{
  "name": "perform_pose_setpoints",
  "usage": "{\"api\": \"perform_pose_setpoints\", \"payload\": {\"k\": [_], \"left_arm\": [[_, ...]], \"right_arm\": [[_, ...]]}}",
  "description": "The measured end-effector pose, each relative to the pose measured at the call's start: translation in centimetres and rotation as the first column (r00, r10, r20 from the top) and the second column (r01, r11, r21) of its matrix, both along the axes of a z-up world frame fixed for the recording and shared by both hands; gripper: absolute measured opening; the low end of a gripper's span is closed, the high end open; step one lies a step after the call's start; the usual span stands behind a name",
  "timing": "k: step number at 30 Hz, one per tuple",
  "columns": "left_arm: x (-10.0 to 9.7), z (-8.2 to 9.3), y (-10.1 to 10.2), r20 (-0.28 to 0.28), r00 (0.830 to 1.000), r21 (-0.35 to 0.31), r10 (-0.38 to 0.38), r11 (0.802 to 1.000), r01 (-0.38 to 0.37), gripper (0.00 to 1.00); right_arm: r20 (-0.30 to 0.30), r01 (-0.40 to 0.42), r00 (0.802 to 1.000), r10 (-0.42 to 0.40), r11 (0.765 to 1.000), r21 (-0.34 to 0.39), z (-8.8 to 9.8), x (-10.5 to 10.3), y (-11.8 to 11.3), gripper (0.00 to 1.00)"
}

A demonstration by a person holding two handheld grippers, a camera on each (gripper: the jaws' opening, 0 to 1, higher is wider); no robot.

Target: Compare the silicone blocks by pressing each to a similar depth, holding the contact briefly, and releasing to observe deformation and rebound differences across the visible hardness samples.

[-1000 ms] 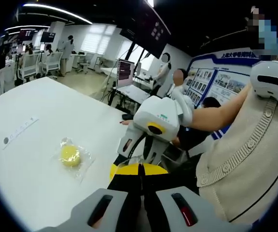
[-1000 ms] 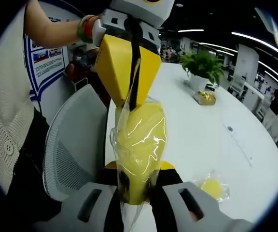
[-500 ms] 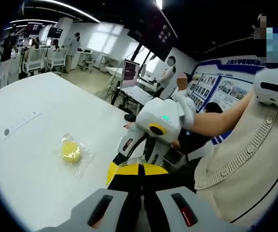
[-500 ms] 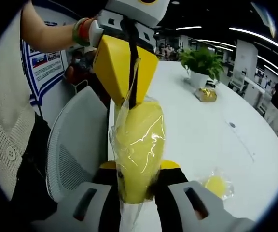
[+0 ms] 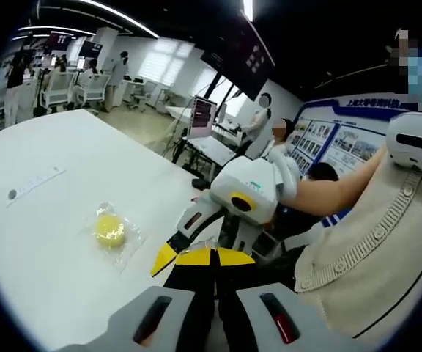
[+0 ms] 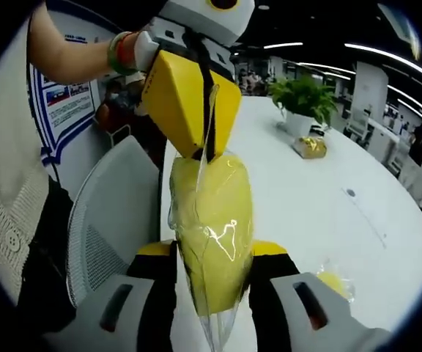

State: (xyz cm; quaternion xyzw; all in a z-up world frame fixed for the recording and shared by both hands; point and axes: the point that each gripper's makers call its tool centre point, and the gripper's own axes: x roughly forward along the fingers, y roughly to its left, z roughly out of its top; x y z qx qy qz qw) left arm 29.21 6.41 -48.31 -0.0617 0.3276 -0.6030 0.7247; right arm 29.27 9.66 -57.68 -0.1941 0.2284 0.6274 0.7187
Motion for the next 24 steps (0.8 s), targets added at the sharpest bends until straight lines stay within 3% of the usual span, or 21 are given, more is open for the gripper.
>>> {"api": "perform_pose_setpoints", "payload": {"k": [4, 9, 14, 19, 21, 24], "left_arm": [[0.0, -0.1, 0.2, -0.008, 1.0, -0.003, 0.007, 1.0, -0.007, 0.0], [0.0, -0.3, 0.3, -0.016, 1.0, -0.006, 0.015, 1.0, -0.015, 0.0], [-0.1, -0.4, 0.2, -0.023, 1.0, -0.016, 0.021, 1.0, -0.021, 0.0], [0.5, -1.5, 0.6, -0.035, 0.999, -0.003, 0.039, 0.999, -0.039, 0.0], [1.1, -2.1, 0.9, -0.046, 0.997, -0.004, 0.061, 0.998, -0.061, 0.0], [1.8, -3.1, 1.3, -0.058, 0.996, -0.004, 0.073, 0.997, -0.074, 0.0]], "right_arm": [[0.024, 0.033, 0.999, -0.034, 0.999, 0.032, 0.8, 0.5, 0.2, 0.41], [0.039, 0.099, 0.994, -0.101, 0.993, 0.062, 1.6, 1.2, -0.4, 0.56], [0.022, 0.195, 0.98, -0.2, 0.971, 0.139, 3.0, 1.6, -1.5, 0.66], [-0.005, 0.32, 0.945, -0.326, 0.926, 0.201, 3.8, 1.9, -3.8, 0.75], [-0.034, 0.394, 0.917, -0.397, 0.889, 0.235, 4.1, 1.9, -5.3, 0.77], [0.009, 0.446, 0.887, -0.461, 0.862, 0.239, 3.9, 1.7, -7.2, 0.72]]}}
